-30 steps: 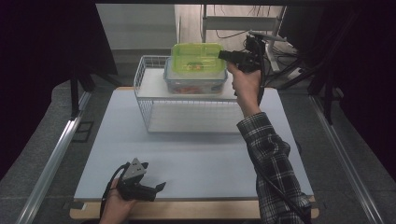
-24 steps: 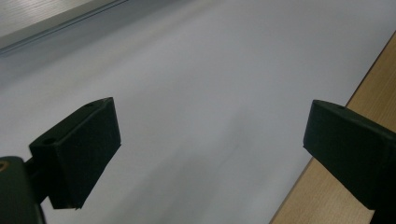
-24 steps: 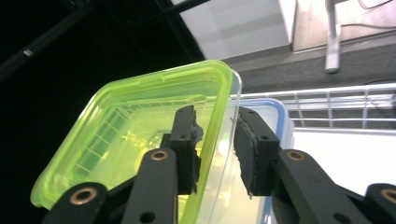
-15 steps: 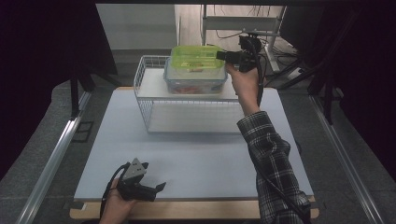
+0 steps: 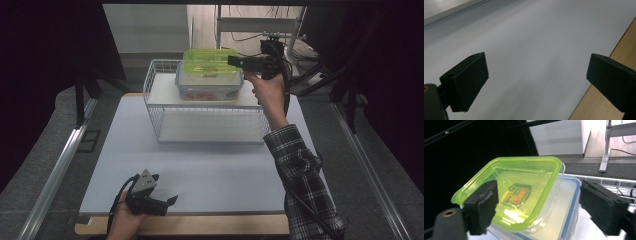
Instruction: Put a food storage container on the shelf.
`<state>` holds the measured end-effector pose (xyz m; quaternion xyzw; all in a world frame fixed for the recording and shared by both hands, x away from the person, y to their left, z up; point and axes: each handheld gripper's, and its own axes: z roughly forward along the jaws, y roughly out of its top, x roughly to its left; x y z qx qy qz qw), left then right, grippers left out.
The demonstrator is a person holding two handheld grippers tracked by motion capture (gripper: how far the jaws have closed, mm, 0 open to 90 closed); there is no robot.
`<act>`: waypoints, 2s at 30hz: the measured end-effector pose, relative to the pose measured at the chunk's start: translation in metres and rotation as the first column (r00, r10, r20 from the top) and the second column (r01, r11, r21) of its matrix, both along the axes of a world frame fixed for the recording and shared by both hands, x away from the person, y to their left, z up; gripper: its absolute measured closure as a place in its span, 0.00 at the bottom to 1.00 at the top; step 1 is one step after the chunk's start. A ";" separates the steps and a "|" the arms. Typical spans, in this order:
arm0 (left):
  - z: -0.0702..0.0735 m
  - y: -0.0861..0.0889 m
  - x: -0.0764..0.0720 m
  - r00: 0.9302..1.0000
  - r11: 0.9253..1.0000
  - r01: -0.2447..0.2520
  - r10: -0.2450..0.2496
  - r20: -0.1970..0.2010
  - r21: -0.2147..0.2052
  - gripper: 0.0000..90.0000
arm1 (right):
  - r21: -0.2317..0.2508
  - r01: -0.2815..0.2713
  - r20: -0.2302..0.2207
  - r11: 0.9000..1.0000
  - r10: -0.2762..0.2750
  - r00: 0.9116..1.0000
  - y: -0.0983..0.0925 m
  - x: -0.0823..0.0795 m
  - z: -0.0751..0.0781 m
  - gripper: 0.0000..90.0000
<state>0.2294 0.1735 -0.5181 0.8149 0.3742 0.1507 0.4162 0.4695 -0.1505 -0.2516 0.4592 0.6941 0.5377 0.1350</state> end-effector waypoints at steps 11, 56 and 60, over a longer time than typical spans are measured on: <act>0.000 0.000 0.000 1.000 1.000 0.001 -0.001 0.000 0.003 0.04 | -0.053 -0.063 0.037 0.997 0.065 0.997 -0.009 -0.019 -0.006 0.09; -0.001 0.000 0.000 1.000 1.000 0.012 -0.011 0.011 -0.014 0.05 | -0.272 -0.203 0.116 0.941 0.241 0.963 -0.028 -0.096 -0.086 0.05; -0.001 0.000 0.000 1.000 1.000 0.009 -0.009 0.008 -0.017 0.05 | -0.284 -0.214 0.110 0.935 0.253 0.961 -0.028 -0.101 -0.094 0.05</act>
